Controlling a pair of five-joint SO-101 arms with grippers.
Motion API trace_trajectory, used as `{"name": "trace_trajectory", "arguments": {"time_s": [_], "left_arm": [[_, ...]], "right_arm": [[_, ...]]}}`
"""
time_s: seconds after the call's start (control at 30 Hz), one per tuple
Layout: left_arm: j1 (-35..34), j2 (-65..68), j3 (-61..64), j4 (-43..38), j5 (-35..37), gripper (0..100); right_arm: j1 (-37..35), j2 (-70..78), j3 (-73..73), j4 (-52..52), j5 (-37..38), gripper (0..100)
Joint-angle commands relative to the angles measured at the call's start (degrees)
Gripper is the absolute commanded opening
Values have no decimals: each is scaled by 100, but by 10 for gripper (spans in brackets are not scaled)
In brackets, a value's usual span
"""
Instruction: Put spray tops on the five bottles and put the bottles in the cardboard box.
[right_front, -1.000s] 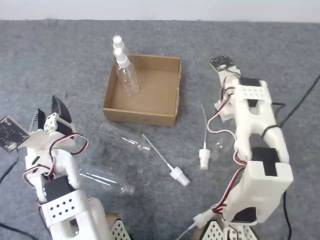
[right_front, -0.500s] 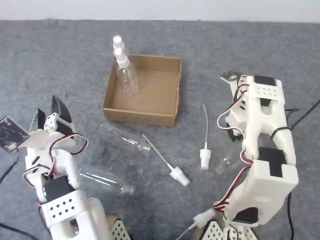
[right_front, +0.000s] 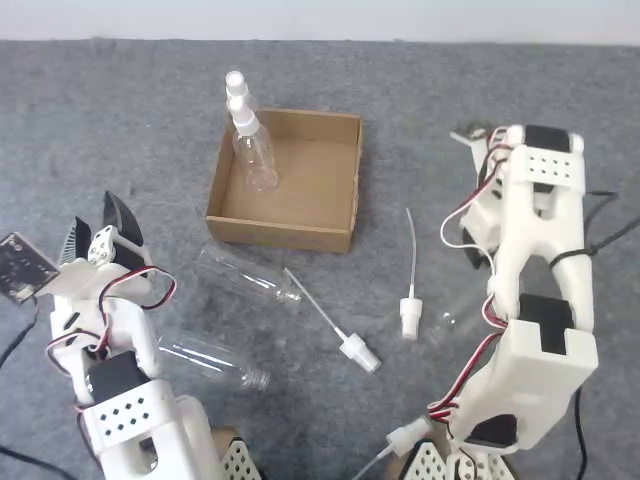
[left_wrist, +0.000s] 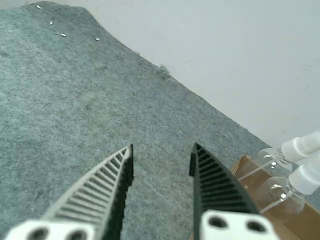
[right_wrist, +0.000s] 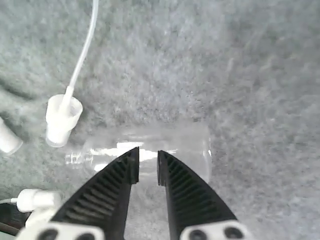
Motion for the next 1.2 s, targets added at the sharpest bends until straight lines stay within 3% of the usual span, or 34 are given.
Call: {"name": "trace_trajectory", "arguments": {"time_s": [0.0, 0.5, 0.7, 0.87, 1.07, 1.17], "left_arm": [[-9, -79, -48, -220, -79, 177], [-9, -79, -48, -220, -79, 177], [-9, -79, -57, -220, -79, 177], [-9, -79, -57, -220, -79, 177], [-9, -79, -57, -220, -79, 177], [-9, -79, -57, -220, -79, 177]], "right_arm": [[22, -154, -677, 400, 264, 7], [127, -769, -651, 418, 2057, 10], [-4, -1156, -651, 435, 2233, 10], [-13, -1165, -651, 488, 2989, 16], [57, -1323, -281, 497, 3323, 240], [57, -1780, 387, 479, 4035, 348]]}}
